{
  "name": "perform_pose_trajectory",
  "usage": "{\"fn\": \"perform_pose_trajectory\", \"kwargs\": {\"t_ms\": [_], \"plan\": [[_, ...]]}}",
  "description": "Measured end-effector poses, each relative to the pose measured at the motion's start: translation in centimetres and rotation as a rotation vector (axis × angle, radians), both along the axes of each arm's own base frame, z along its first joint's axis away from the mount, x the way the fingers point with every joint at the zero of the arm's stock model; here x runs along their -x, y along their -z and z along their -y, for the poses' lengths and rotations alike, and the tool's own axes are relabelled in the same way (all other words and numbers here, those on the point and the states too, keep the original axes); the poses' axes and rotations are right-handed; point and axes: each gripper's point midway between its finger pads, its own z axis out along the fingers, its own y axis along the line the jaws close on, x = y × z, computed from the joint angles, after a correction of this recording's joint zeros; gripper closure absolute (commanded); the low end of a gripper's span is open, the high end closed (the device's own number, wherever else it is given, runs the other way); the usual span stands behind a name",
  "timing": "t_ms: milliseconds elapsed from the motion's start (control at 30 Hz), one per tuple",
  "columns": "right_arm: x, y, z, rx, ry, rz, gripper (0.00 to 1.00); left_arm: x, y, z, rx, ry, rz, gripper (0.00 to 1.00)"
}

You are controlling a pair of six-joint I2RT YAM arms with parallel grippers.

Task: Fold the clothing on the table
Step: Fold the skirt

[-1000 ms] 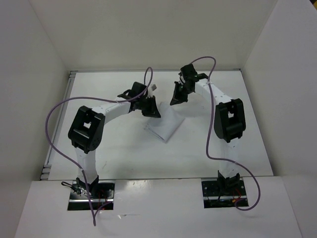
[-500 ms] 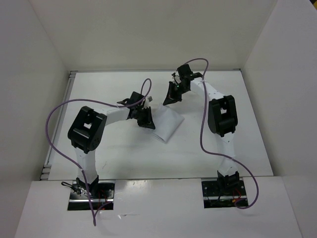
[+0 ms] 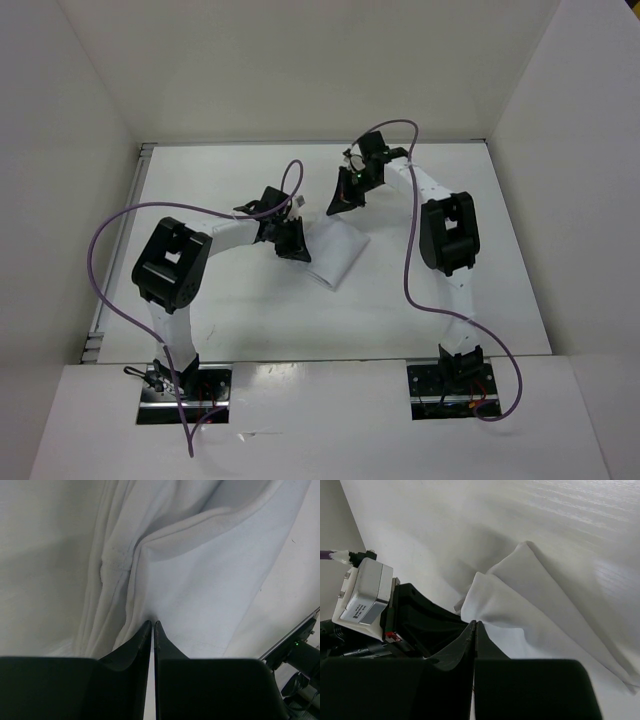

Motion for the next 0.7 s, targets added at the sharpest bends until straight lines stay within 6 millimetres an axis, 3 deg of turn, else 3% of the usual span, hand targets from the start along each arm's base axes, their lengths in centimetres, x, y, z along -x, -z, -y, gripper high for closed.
{"fn": "perform_pose_trajectory", "kwargs": {"t_ms": [233, 367, 500, 700], "plan": [[2.7, 1.9, 0.1, 0.017, -0.022, -0.073, 1.00, 0.0, 0.1, -0.2, -0.010, -0.007, -0.002, 0.89], [3.1, 2.2, -0.5, 0.013, -0.041, -0.081, 1.00, 0.0, -0.1, -0.3, -0.015, -0.011, 0.000, 0.89], [0.9, 2.8, -1.9, -0.028, -0.058, -0.066, 1.00, -0.1, -0.3, -0.5, -0.023, -0.017, 0.008, 0.89], [-2.8, 6.5, -3.5, -0.062, -0.051, -0.088, 1.00, 0.1, -0.3, -0.7, -0.031, -0.021, 0.004, 0.89]]}}
